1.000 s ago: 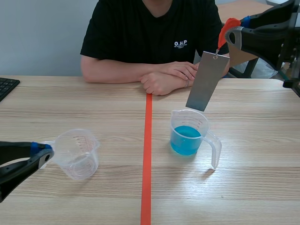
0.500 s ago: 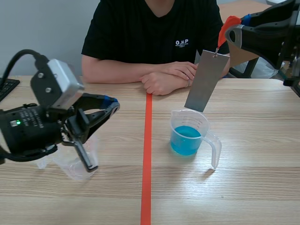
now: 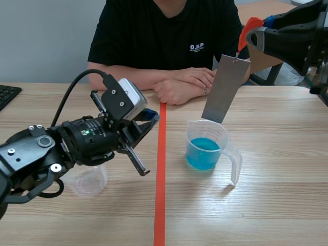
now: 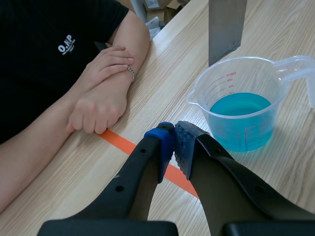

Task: Do the redox reaction experiment.
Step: 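Raise the plate and point at it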

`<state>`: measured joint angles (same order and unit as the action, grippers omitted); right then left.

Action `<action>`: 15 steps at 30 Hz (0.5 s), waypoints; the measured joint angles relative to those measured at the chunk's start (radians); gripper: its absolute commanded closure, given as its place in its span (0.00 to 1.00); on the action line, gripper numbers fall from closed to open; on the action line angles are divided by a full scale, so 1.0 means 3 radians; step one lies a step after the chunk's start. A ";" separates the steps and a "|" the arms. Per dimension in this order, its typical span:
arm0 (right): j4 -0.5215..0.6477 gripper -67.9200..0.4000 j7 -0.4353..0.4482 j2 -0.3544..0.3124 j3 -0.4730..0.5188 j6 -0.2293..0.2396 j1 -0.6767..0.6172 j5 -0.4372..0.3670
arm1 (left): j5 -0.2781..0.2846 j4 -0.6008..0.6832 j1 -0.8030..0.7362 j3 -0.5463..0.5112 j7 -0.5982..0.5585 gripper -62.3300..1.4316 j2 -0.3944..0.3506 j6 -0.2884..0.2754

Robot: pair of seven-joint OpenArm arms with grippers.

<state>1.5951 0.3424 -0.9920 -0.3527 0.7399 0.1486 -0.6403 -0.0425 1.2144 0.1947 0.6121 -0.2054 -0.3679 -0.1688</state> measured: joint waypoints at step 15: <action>0.0000 0.97 -0.0001 0.0000 0.0000 0.0000 0.0000 0.0000 | -0.0308 -0.0464 0.0296 -0.0015 0.0008 0.91 0.0543 0.0003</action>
<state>1.5951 0.3420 -0.9920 -0.3527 0.7399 0.1486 -0.6403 -0.1349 1.0752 0.2836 0.6075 -0.2031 -0.2050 -0.1680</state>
